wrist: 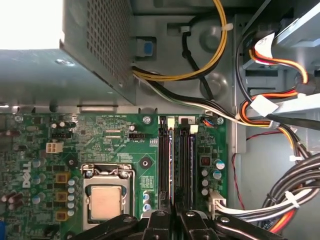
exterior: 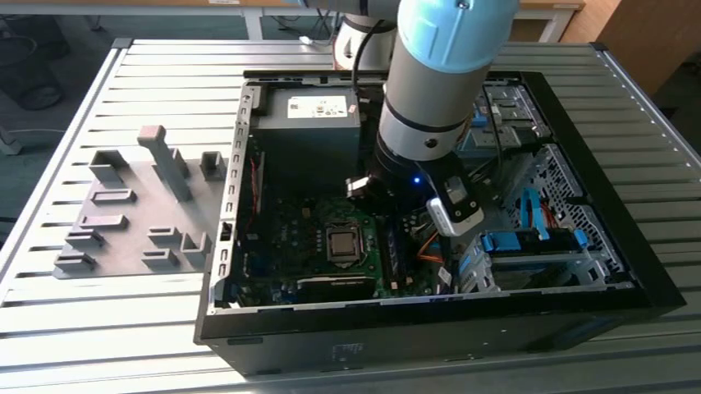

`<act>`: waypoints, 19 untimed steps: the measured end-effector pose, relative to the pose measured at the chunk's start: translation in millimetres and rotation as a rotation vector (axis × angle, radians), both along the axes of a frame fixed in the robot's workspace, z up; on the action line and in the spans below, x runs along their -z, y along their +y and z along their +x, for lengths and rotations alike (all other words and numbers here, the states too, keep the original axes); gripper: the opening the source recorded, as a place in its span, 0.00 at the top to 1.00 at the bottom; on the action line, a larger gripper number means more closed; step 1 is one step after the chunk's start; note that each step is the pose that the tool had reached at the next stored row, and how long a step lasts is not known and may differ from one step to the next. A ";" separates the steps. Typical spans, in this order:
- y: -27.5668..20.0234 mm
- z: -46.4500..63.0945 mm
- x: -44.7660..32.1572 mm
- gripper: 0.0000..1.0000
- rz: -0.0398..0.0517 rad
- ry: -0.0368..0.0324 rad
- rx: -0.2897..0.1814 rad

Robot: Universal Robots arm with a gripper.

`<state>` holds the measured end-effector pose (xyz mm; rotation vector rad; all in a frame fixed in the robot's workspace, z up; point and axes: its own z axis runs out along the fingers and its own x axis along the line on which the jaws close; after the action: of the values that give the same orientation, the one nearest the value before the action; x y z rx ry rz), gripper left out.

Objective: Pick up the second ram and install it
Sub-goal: 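Insert the second ram into the second slot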

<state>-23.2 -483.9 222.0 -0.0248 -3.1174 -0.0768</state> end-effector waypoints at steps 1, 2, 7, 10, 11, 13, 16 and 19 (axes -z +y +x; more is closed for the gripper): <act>0.0 0.0 1.8 0.86 0.0000 0.0001 0.000; 0.0 -0.1 2.9 0.86 0.0001 0.0007 0.000; -0.9 -0.2 4.9 0.86 0.0000 0.0022 0.000; -1.3 -0.1 5.9 0.86 0.0001 0.0026 0.000; -1.4 0.0 6.2 0.86 0.0000 0.0028 0.000; -1.6 0.0 6.3 0.86 0.0001 0.0028 0.000; -1.7 0.0 6.3 0.86 0.0000 0.0028 0.000; -1.8 0.0 6.3 0.86 -0.0013 0.0029 0.001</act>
<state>-23.1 -485.7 215.7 -0.0261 -3.1146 -0.0747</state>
